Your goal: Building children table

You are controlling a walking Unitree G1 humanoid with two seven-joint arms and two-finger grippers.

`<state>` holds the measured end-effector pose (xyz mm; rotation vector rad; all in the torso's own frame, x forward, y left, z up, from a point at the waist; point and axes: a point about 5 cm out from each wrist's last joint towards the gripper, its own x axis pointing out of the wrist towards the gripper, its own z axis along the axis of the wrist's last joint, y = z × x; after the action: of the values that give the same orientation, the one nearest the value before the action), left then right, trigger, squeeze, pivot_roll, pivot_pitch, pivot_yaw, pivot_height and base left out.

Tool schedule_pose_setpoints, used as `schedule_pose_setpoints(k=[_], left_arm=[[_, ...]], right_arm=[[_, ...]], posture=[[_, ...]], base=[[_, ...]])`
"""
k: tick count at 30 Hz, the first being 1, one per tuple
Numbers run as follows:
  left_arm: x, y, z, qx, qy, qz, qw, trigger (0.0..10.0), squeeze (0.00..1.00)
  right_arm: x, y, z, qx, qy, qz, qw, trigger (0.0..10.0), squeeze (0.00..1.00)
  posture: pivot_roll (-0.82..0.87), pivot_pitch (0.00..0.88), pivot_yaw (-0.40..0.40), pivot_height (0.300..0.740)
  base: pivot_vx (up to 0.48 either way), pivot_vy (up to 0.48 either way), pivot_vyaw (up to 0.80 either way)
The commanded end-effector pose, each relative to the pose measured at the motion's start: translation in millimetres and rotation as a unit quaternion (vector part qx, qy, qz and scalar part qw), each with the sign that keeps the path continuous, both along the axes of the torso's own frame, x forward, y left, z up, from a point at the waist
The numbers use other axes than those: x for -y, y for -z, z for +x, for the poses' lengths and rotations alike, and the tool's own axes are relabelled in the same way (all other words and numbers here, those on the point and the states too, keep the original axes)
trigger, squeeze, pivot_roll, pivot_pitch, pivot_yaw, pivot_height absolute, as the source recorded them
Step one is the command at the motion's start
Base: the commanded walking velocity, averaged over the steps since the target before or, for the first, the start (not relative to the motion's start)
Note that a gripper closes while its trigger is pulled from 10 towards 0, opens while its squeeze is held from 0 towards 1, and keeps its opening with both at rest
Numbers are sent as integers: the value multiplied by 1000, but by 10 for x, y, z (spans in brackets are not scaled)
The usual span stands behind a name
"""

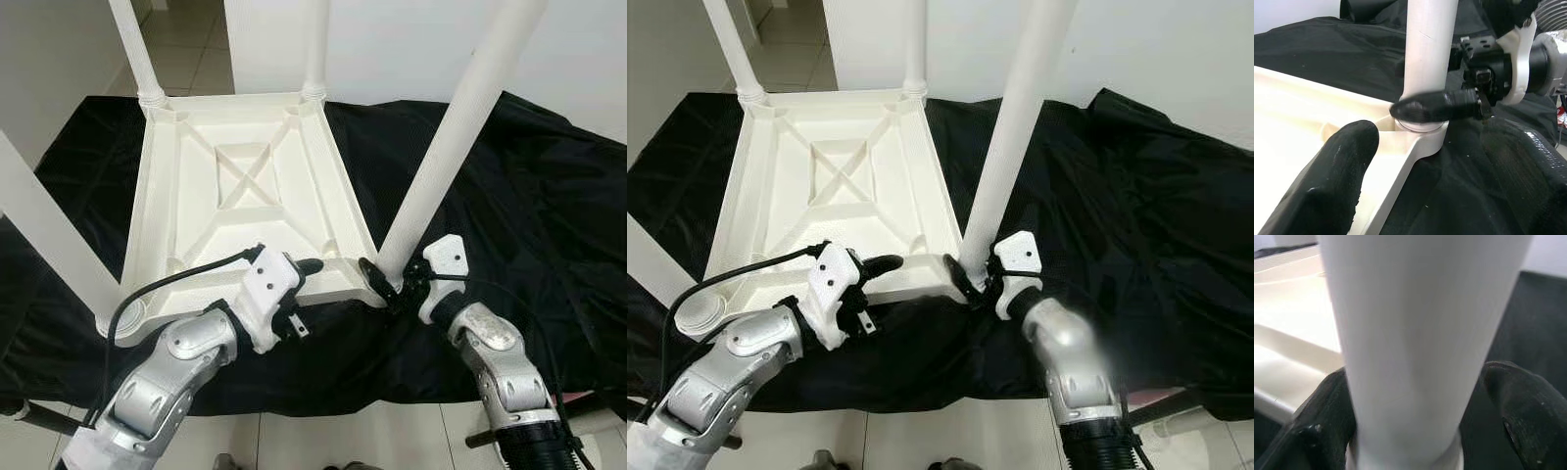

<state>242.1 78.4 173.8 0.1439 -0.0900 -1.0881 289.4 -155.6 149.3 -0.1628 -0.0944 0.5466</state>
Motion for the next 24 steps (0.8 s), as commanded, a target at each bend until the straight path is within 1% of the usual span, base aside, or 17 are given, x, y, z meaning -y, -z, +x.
schedule_pose_setpoints(k=[1,2,3,5,6,7,10,11,18,24], left_arm=[[28,18,-44,-1,33,12,999,10000,0],[28,18,-44,-1,33,12,999,10000,0],[34,27,-62,1,36,18,999,10000,0],[36,35,-71,3,37,23,999,10000,0],[31,43,-77,4,36,25,999,10000,0],[24,46,-82,3,35,26,999,10000,0],[19,49,-86,3,34,27,999,10000,0],[8,50,-91,3,30,27,999,10000,0],[-7,53,-107,1,22,24,999,10000,0],[-8,61,-111,1,21,25,999,10000,0]], right_arm=[[-20,-29,77,0,-31,-7,999,10000,0],[-20,-29,77,0,-31,-7,999,10000,0],[-45,-52,132,5,-49,-16,999,10000,0],[-53,-53,152,7,-54,-24,998,10000,0],[-56,-44,164,6,-61,-25,998,4784,0],[-57,-32,171,3,-66,-26,997,3294,0],[-58,-24,177,2,-70,-26,997,3294,0],[-54,-6,178,-3,-76,-24,997,0,0],[-34,39,167,-13,-86,-17,996,0,0],[-9,59,164,-14,-75,-14,997,0,0]], posture=[[-28,118,-25,740],[-28,118,-25,740],[-19,118,-29,740],[-19,118,-29,740],[-14,118,-32,740],[-7,119,-37,740],[-7,119,-37,740],[1,123,-43,740],[3,125,-49,740],[2,124,-50,740]], base=[[0,0,0],[0,0,0],[0,0,0],[0,0,0],[0,0,0],[0,0,0],[0,0,0],[0,0,0],[0,0,0],[0,0,0]])
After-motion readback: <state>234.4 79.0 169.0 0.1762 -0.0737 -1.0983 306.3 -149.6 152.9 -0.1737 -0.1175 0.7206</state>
